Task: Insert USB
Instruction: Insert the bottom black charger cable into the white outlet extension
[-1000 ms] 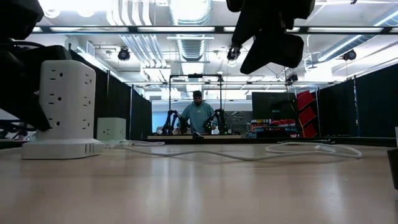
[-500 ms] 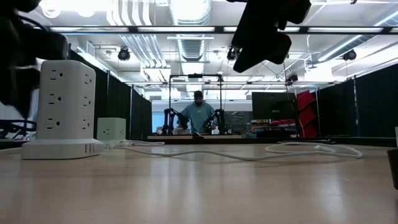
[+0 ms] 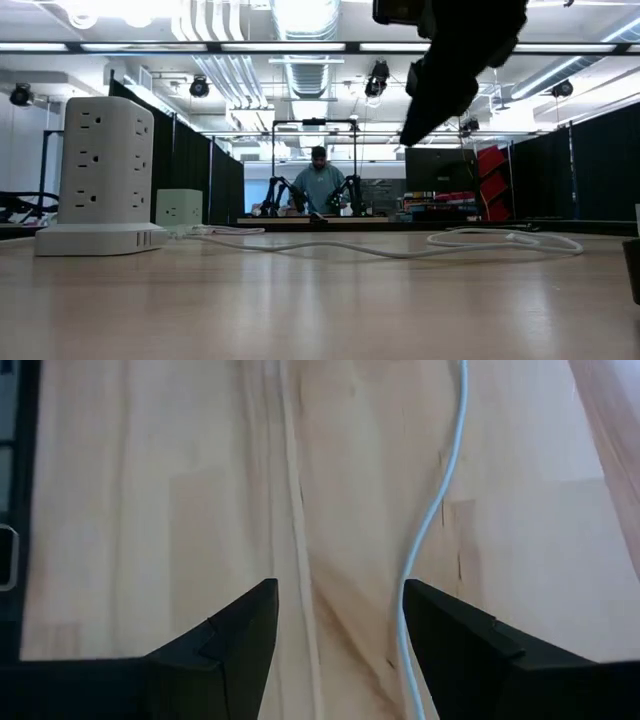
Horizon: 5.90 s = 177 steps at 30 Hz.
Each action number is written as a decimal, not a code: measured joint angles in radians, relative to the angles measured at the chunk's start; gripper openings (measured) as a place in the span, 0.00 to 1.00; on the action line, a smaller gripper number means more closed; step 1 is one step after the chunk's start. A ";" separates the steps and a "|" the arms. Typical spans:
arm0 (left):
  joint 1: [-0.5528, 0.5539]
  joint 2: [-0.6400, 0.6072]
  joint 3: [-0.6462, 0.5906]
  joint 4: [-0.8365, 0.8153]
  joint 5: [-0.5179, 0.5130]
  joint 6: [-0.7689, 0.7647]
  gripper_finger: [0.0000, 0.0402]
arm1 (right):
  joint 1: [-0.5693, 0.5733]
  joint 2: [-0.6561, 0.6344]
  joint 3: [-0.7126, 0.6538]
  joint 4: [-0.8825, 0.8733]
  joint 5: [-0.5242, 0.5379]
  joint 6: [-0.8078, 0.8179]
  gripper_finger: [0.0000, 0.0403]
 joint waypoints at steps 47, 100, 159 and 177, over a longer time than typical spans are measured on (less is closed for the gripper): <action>0.062 0.069 0.425 -0.287 -1.248 0.317 0.00 | -0.046 -0.016 0.205 0.018 -0.008 -0.161 0.30; 0.297 -0.319 0.421 0.574 -1.527 0.499 0.00 | -0.141 -0.105 0.489 0.175 0.168 -0.663 0.32; 0.346 -0.356 0.420 0.306 -1.092 0.282 0.00 | -0.055 0.120 0.484 0.785 0.342 -1.751 0.27; 0.347 -0.330 0.421 0.309 -1.018 0.327 0.00 | -0.092 0.121 0.484 0.789 0.250 -1.591 0.14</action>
